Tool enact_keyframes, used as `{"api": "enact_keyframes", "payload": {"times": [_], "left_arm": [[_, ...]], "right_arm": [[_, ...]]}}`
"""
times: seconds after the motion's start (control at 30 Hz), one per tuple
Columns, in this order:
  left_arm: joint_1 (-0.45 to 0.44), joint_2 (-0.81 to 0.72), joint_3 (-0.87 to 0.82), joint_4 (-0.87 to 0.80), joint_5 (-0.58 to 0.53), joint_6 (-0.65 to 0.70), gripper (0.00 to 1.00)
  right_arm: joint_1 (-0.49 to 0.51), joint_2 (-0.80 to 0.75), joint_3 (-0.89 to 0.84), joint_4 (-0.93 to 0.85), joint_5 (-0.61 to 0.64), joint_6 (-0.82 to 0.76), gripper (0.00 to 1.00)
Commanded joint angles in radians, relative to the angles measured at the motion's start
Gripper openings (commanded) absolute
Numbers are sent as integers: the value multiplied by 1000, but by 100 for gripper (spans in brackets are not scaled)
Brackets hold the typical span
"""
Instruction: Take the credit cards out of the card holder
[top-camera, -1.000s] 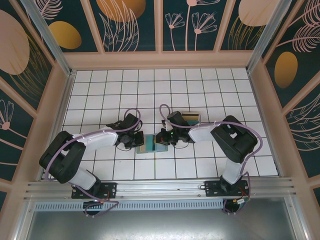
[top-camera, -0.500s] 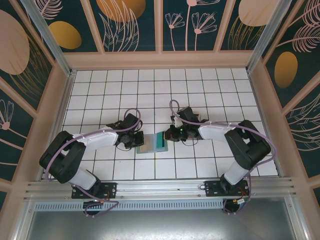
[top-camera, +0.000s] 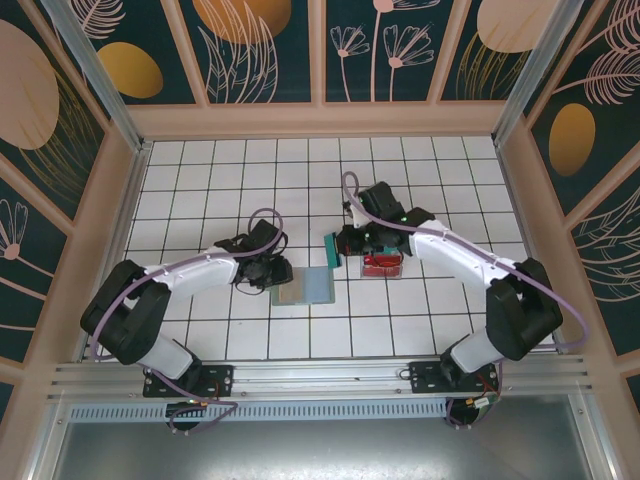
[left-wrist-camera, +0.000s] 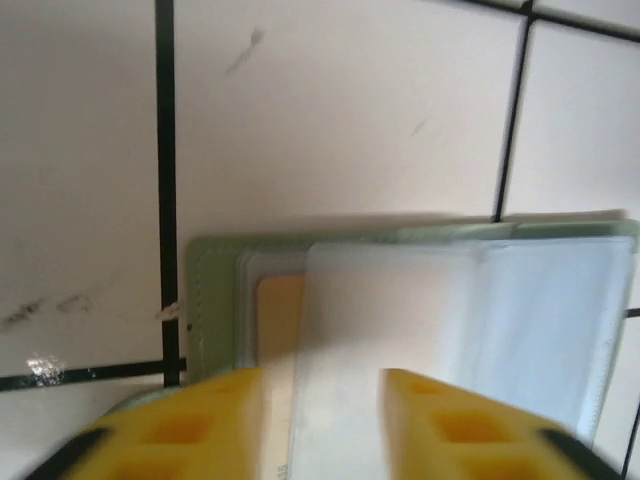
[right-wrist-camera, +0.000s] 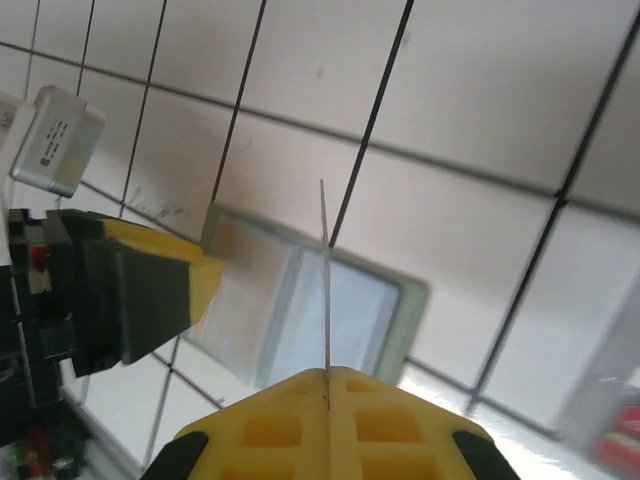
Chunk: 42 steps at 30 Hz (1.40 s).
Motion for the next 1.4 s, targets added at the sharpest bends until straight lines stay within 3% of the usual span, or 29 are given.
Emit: {"api": "enact_keyframes", "payload": {"times": [0.0,0.07,0.3,0.33,0.5,0.7,1.37], "left_arm": [[2,-72,55,-27,-77,-9,81],[4,-111,70,-26,-102,-4,98],[6,-222,86,12,-152,31,99],[6,-230,84,13,-166,34,99],[9,-233,88,-8,-220,51,98],[15,-245,89,-27,-252,76,99],[25,-262,48,-61,-264,68,99]], "right_arm": [[-7,-55,87,-181,216,-157,0],[-6,-80,109,-200,270,-263,0],[13,-139,116,-303,442,-694,0],[33,-136,114,-318,523,-750,0],[98,-132,44,-301,662,-928,0],[103,-105,-27,-229,746,-1043,0],[131,-17,-118,-122,753,-1124,0]]}}
